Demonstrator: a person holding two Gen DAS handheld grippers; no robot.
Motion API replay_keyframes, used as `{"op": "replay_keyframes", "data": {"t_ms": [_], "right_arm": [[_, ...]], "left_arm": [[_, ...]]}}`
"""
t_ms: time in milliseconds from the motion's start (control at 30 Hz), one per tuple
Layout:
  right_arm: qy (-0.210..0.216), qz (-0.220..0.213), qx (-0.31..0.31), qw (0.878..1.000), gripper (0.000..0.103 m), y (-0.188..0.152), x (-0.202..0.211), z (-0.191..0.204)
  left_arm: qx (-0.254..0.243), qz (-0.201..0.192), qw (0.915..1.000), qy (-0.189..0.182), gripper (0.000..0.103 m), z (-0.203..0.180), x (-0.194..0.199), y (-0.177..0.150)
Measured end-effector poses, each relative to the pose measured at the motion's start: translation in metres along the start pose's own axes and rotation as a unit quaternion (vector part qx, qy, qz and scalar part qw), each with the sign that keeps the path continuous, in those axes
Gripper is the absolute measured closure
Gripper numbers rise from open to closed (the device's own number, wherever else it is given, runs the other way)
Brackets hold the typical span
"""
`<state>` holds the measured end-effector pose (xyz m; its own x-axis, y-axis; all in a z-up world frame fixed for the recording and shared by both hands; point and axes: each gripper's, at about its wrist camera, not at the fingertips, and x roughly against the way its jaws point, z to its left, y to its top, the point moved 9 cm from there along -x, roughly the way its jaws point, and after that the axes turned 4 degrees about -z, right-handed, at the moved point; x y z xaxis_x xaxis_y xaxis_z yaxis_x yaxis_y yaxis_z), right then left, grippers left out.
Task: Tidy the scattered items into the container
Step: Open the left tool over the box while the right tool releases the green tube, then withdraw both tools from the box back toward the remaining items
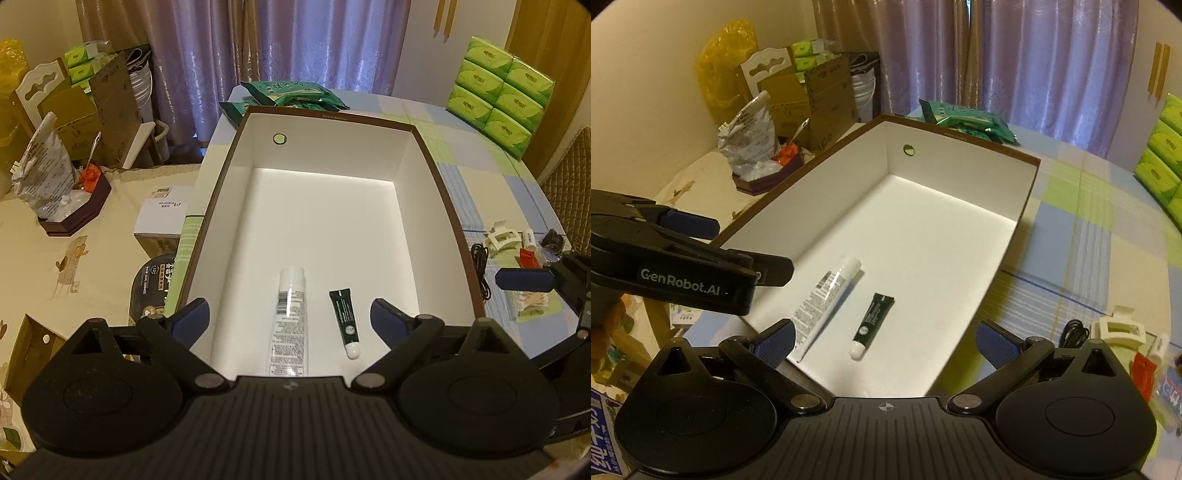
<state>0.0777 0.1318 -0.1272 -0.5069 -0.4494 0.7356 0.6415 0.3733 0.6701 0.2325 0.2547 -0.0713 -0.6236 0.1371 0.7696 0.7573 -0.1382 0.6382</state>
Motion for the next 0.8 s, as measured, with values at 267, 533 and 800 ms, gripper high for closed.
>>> {"op": "replay_keyframes", "data": {"t_ms": [267, 533, 800], "right_arm": [[0.007, -0.006, 0.004, 1.000, 0.002, -0.007, 0.016, -0.008], [0.019, -0.008, 0.009, 1.000, 0.002, -0.014, 0.026, -0.017], [0.038, -0.008, 0.020, 0.999, 0.002, -0.023, 0.037, -0.026]], "left_arm": [[0.008, -0.004, 0.9999, 0.007, 0.010, -0.012, 0.014, -0.007], [0.017, -0.005, 0.9997, 0.019, 0.010, -0.022, 0.024, -0.014], [0.028, -0.005, 0.9990, 0.036, 0.010, -0.034, 0.034, -0.021]]}}
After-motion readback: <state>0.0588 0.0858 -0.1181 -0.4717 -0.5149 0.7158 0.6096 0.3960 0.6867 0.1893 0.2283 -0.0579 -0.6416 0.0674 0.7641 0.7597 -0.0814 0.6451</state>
